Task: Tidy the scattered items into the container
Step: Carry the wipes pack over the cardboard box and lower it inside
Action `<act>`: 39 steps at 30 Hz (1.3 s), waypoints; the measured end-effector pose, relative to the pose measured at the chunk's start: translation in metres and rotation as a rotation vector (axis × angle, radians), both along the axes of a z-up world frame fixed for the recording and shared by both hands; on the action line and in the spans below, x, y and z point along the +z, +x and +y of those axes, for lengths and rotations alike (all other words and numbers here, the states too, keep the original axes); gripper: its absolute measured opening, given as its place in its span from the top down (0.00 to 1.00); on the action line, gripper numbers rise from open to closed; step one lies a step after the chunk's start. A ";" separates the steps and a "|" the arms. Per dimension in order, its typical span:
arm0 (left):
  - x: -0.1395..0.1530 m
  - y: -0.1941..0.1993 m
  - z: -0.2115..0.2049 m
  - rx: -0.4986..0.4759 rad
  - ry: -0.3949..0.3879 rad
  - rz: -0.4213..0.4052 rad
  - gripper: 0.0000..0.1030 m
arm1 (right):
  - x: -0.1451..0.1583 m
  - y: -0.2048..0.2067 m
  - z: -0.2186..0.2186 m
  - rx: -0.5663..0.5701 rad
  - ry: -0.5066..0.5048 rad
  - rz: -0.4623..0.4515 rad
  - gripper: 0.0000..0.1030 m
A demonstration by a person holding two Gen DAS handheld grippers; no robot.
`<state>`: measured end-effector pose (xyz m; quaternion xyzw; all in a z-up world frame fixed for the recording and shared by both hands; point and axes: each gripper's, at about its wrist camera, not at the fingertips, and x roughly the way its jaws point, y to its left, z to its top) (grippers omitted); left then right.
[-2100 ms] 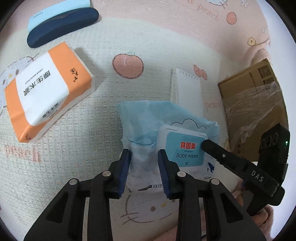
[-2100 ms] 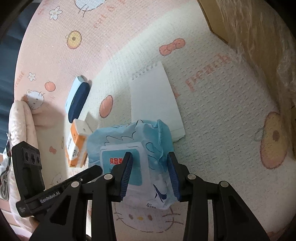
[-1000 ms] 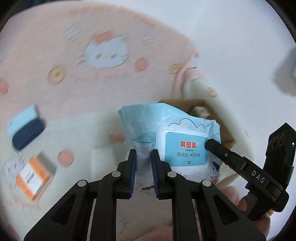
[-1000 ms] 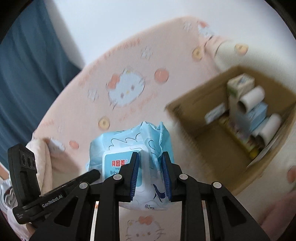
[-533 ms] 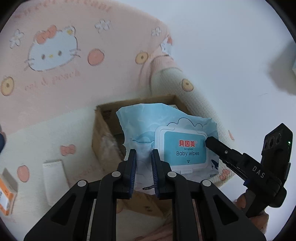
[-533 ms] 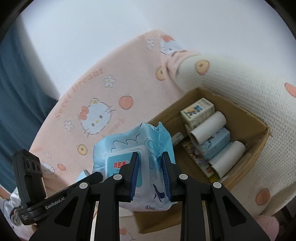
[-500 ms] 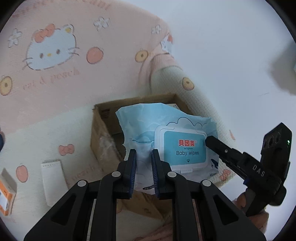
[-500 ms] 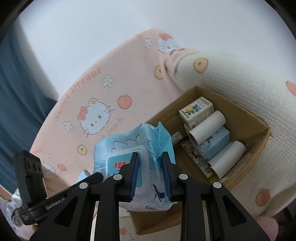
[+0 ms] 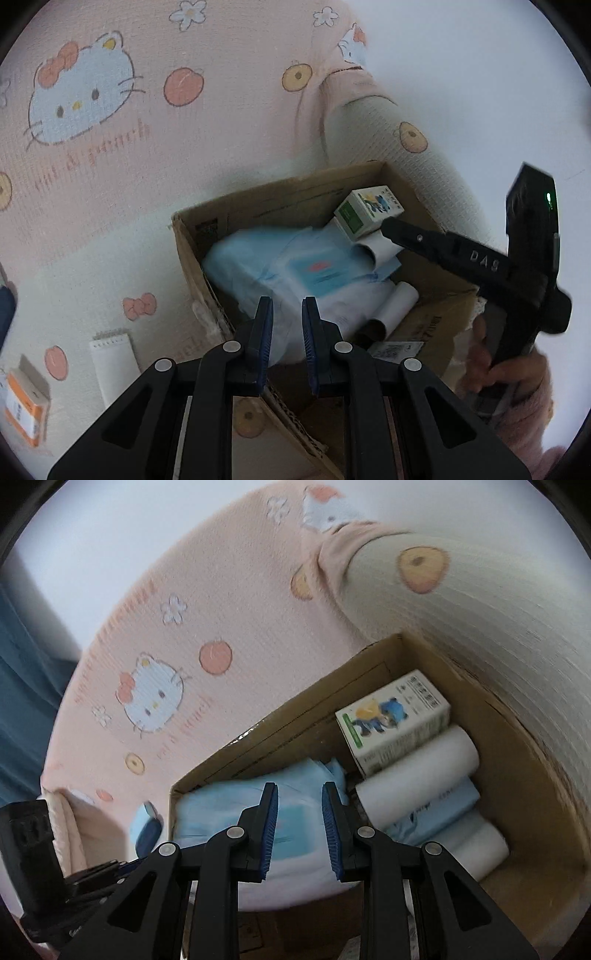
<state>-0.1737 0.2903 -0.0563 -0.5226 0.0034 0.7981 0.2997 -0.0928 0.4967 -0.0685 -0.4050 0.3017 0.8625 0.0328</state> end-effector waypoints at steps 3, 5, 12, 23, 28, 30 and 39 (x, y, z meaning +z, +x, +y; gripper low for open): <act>0.007 -0.007 -0.002 0.018 -0.048 0.031 0.81 | 0.010 0.003 -0.005 0.022 0.048 -0.013 0.78; 0.008 -0.011 -0.008 0.031 -0.035 0.014 0.81 | 0.012 0.007 -0.011 0.056 0.064 -0.043 0.78; 0.003 -0.009 -0.002 -0.041 0.004 -0.077 0.78 | 0.004 0.020 -0.022 0.011 0.015 -0.232 0.78; -0.003 -0.021 0.034 -0.303 -0.057 -0.110 0.54 | -0.033 0.015 -0.047 -0.214 -0.156 -0.471 0.61; -0.009 -0.040 0.055 -0.448 -0.115 -0.142 0.56 | -0.066 0.018 -0.052 -0.429 -0.347 -0.540 0.51; -0.012 -0.044 0.064 -0.502 -0.161 -0.127 0.56 | -0.069 0.016 -0.053 -0.510 -0.323 -0.560 0.51; -0.041 -0.061 0.106 -0.696 -0.318 -0.147 0.57 | -0.099 0.007 -0.046 -0.648 -0.359 -0.637 0.42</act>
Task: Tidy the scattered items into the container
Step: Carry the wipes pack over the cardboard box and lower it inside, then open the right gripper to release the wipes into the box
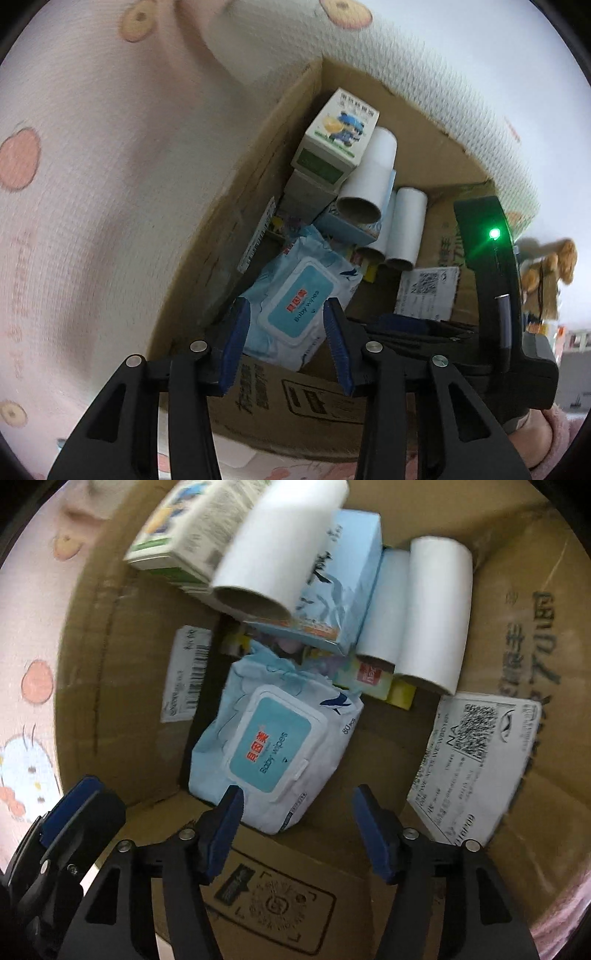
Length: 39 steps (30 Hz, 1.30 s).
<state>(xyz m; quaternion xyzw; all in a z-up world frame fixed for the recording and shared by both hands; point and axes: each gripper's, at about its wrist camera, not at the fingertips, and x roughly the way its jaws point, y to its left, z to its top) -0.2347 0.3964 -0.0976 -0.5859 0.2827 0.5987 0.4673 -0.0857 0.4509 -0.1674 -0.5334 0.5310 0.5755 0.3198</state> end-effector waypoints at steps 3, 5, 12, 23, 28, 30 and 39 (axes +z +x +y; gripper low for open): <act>-0.008 -0.004 0.011 -0.035 -0.026 -0.008 0.57 | -0.003 -0.003 0.002 -0.007 -0.004 -0.032 0.43; -0.013 -0.008 0.018 -0.053 -0.064 0.015 0.58 | -0.007 -0.006 0.003 0.010 -0.015 -0.039 0.43; -0.034 -0.006 0.034 -0.154 -0.122 0.007 0.92 | -0.019 -0.003 0.010 -0.031 0.052 -0.209 0.86; -0.059 0.009 0.053 -0.207 -0.209 0.126 0.92 | -0.050 -0.003 0.017 -0.151 -0.075 -0.179 0.86; -0.059 0.011 0.051 -0.220 -0.202 0.158 0.92 | -0.046 -0.008 0.019 -0.142 -0.072 -0.057 0.86; -0.059 0.013 0.049 -0.212 -0.207 0.177 0.92 | -0.046 -0.009 0.020 -0.142 -0.091 -0.006 0.86; -0.060 0.012 0.046 -0.160 -0.241 0.221 0.92 | -0.019 -0.010 0.014 -0.070 -0.071 0.044 0.84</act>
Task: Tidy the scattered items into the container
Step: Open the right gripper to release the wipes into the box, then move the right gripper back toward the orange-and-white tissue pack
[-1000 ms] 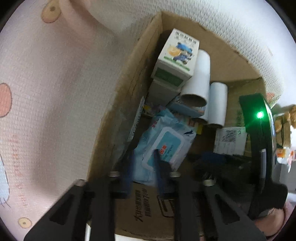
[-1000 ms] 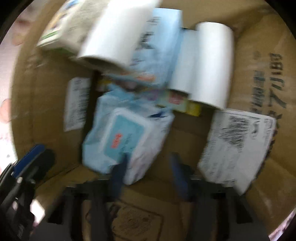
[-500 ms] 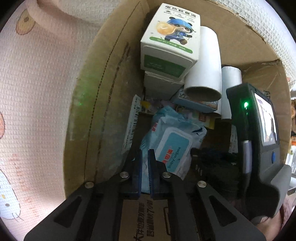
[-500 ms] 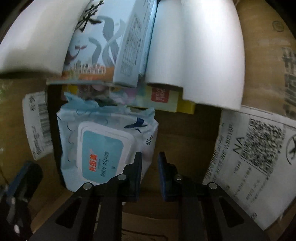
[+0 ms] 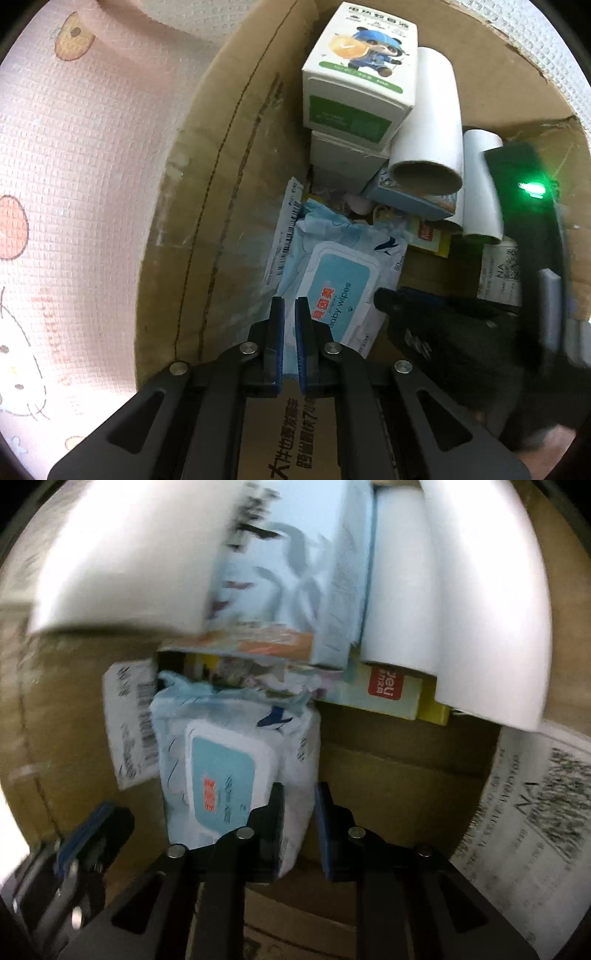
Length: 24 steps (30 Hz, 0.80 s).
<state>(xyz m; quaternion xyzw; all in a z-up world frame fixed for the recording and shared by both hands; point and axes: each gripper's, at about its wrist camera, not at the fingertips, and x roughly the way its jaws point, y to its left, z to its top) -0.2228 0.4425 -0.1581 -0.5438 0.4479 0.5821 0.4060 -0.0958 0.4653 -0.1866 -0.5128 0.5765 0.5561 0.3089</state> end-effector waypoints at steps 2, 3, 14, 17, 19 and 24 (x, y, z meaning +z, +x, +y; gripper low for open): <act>0.000 0.002 0.000 0.016 -0.004 0.009 0.90 | 0.018 0.000 -0.002 0.046 0.019 -0.031 0.82; 0.002 0.001 -0.001 0.035 -0.007 0.009 0.87 | 0.027 0.002 -0.002 0.057 0.025 -0.023 0.75; 0.090 0.003 -0.045 0.206 0.148 0.095 0.54 | 0.143 0.036 -0.018 0.149 0.153 0.164 0.52; 0.119 0.023 -0.073 0.246 0.220 0.139 0.54 | 0.170 0.070 -0.028 0.194 0.223 0.233 0.52; 0.135 0.039 -0.095 0.280 0.273 0.154 0.53 | 0.187 0.085 -0.041 0.201 0.261 0.276 0.52; 0.154 0.082 -0.147 0.372 0.431 0.147 0.53 | 0.175 0.138 -0.069 0.191 0.280 0.479 0.52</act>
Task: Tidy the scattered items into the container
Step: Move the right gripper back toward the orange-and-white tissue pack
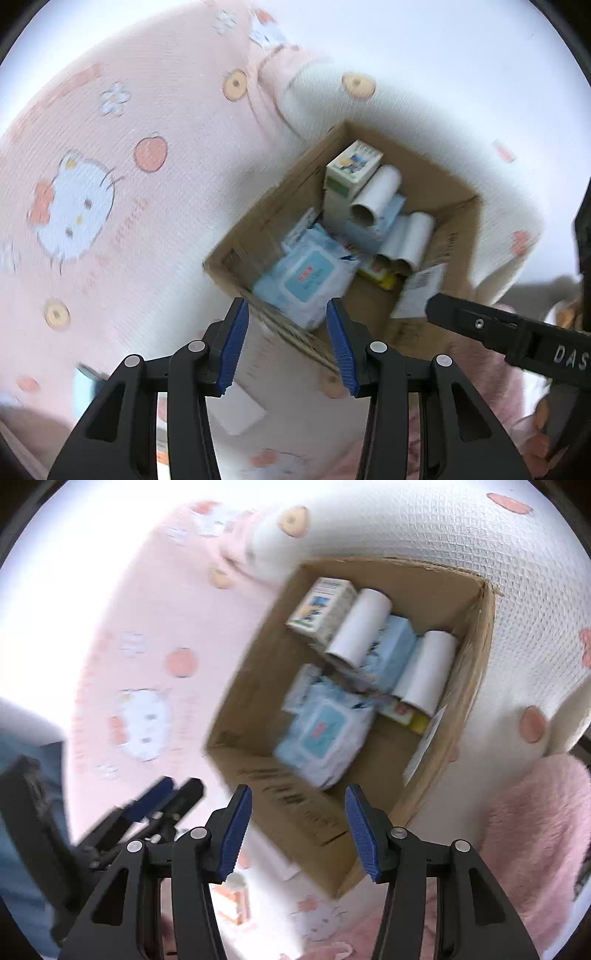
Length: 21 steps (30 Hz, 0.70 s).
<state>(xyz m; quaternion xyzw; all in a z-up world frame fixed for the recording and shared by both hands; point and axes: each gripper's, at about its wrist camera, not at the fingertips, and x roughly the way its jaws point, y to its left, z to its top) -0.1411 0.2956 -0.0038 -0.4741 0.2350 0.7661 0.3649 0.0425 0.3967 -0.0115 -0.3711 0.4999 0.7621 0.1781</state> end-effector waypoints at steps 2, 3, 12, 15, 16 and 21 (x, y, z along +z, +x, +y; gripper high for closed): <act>0.003 0.015 -0.025 0.047 0.069 -0.015 0.53 | 0.000 0.019 -0.015 -0.006 -0.007 0.068 0.52; 0.008 0.020 -0.037 0.070 0.100 -0.021 0.53 | -0.002 0.027 -0.024 -0.002 -0.011 0.098 0.52; 0.000 0.063 -0.146 0.236 0.270 -0.017 0.53 | 0.013 0.059 -0.094 0.153 0.086 0.244 0.52; -0.007 0.070 -0.179 0.291 0.276 0.010 0.53 | 0.014 0.057 -0.110 0.197 0.101 0.276 0.52; -0.010 0.073 -0.191 0.311 0.276 0.024 0.53 | 0.013 0.056 -0.115 0.214 0.105 0.279 0.52; -0.034 0.078 -0.243 0.398 0.272 0.007 0.53 | -0.003 0.041 -0.135 0.289 0.094 0.266 0.52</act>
